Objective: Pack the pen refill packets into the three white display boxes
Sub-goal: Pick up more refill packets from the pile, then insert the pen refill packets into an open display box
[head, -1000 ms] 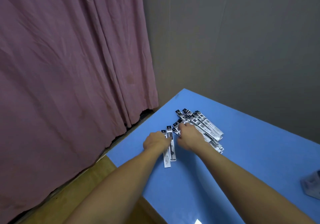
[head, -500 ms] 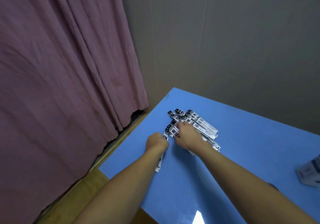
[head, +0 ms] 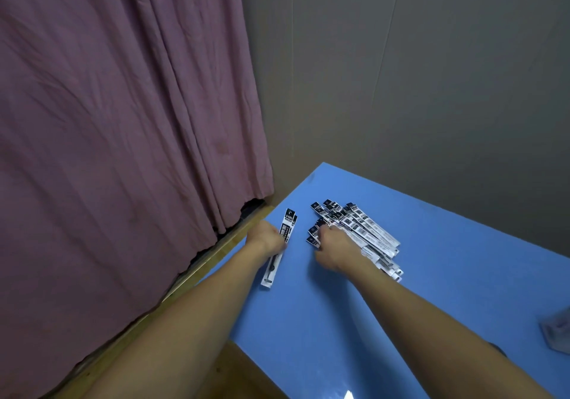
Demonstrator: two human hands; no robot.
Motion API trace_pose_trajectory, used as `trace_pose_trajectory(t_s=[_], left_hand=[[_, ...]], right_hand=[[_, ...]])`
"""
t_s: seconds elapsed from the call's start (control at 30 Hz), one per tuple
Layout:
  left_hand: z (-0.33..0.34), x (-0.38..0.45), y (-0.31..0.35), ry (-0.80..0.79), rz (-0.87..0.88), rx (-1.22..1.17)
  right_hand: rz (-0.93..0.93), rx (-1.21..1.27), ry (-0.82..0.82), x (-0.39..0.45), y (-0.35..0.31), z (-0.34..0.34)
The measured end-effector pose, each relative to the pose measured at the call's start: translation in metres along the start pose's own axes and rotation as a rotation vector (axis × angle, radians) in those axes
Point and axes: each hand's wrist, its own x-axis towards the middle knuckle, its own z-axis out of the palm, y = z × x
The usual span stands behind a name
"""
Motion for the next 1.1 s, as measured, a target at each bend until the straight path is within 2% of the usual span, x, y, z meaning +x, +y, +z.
trace_pose_trajectory(t_s=[0.1, 0.23, 0.37, 0.57, 0.9, 1.1], left_hand=[[-0.001, -0.002, -0.002, -0.029, 0.103, -0.056], [-0.002, -0.015, 0.015, -0.040, 0.257, -0.063], [0.003, -0.037, 0.035, 0.001, 0.438, 0.015], [0.021, -0.064, 0.050, -0.076, 0.619, 0.124], [0.095, -0.155, 0.075, -0.276, 0.742, 0.110], [0.150, -0.219, 0.098, -0.351, 0.829, 0.104]], right_hand=[[0.018, 0.012, 0.001, -0.012, 0.007, -0.002], [0.082, 0.042, 0.089, -0.035, 0.017, -0.014], [0.179, 0.045, 0.138, -0.075, 0.030, -0.024], [0.370, 0.039, 0.218, -0.154, 0.065, -0.023], [0.656, 0.096, 0.252, -0.291, 0.132, -0.015], [0.758, 0.138, 0.278, -0.361, 0.178, -0.009]])
